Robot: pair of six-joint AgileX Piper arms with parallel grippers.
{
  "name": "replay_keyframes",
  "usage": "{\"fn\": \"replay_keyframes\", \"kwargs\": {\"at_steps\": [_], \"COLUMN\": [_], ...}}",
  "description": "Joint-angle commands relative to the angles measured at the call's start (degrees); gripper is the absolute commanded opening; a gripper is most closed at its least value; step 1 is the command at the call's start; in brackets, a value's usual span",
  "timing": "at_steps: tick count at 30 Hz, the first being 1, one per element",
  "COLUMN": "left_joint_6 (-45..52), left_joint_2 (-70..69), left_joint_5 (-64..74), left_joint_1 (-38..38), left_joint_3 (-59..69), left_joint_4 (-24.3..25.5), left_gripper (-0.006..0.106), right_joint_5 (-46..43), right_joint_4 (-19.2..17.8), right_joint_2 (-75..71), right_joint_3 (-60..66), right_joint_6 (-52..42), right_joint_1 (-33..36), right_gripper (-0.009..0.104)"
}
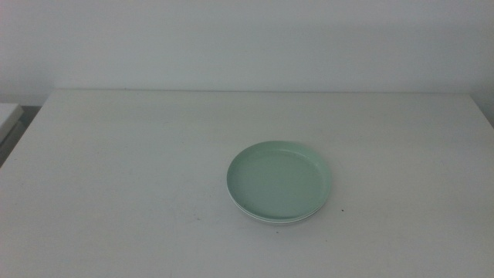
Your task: Stack the three bowls on top of each other.
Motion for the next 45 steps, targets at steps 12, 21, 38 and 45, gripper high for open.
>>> {"fn": "replay_keyframes", "kwargs": {"at_steps": [12,21,38,45], "left_joint_6": [-0.6,-0.6,-0.6,-0.6], "left_joint_2": [-0.22,-13.53,-37.58,-37.58], "left_joint_5": [-0.4,-12.61,-17.15,-17.3], "left_joint_1": [0.37,0.37,0.37,0.37], "left_joint_3": [0.58,22.46,53.45,53.45], "left_joint_4": [1.31,0.99,-2.36,-4.55], "left_gripper": [0.094,0.094,0.094,0.094], "right_joint_5": [-0.64,-23.27,-27.92,-29.36], "right_joint_4": [-0.59,-0.31,-0.68,0.28], "right_joint_2": [-0.68,-17.22,-41.01,-41.01], "right_joint_3": [0.64,27.42,60.9,60.9], "right_joint_6": [-0.13,-0.13,-0.13,-0.13], "right_joint_1": [-0.43,-0.43,-0.43,-0.43], "right_gripper": [0.093,0.093,0.093,0.093]}}
